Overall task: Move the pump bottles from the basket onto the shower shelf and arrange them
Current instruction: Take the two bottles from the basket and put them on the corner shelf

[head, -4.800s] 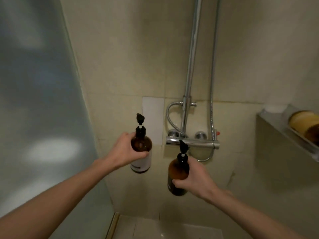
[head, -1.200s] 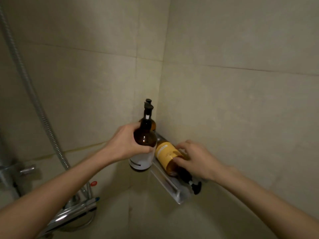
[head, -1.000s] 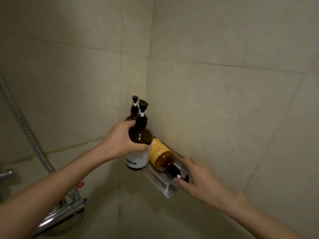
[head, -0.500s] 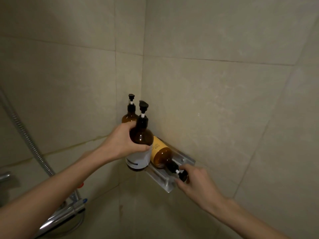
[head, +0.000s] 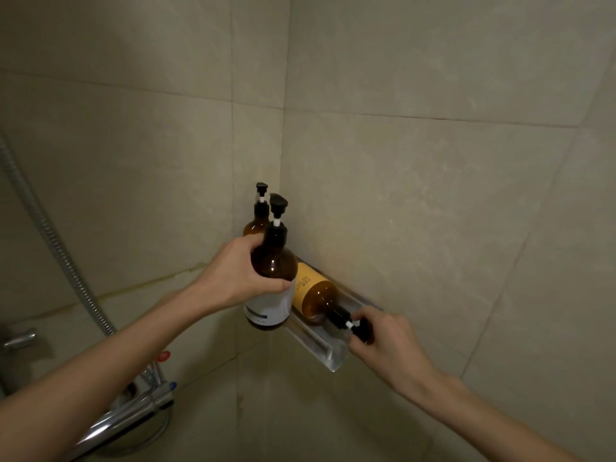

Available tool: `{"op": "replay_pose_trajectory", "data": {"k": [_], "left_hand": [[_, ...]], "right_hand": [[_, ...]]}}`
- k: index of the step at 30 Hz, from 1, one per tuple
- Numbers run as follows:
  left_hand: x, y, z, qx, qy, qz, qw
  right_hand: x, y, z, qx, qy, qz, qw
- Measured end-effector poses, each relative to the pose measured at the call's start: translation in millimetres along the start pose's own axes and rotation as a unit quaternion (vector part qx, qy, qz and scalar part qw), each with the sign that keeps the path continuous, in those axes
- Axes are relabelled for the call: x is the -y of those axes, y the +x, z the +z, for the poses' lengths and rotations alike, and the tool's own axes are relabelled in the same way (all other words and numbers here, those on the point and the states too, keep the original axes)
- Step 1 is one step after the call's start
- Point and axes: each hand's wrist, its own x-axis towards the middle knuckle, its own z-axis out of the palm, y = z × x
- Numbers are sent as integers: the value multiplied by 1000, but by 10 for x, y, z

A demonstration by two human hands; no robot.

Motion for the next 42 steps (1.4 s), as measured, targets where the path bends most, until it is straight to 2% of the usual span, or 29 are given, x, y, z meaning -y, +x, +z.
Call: {"op": "replay_pose_trajectory", "data": {"k": [9, 15, 24, 31, 37, 42], "left_hand": [[20, -128, -115, -16, 2, -1, 1000], [62, -230, -154, -24, 6, -17, 1000], [106, -411, -341, -43, 26, -49, 998], [94, -542, -412, -63, 36, -64, 995], [48, -516, -353, -64, 40, -70, 995], [-91, -347, -260, -63, 23, -59, 996]], "right_hand": [[356, 634, -477, -65, 63, 7, 996], [564, 1326, -652, -36, 22, -27, 999], [796, 2005, -548, 42, 24, -111, 993], [948, 2240, -320, 76, 37, -173, 981], [882, 2266, -274, 62, 31, -186, 980], [878, 2180, -422, 82, 11, -184, 979]]}}
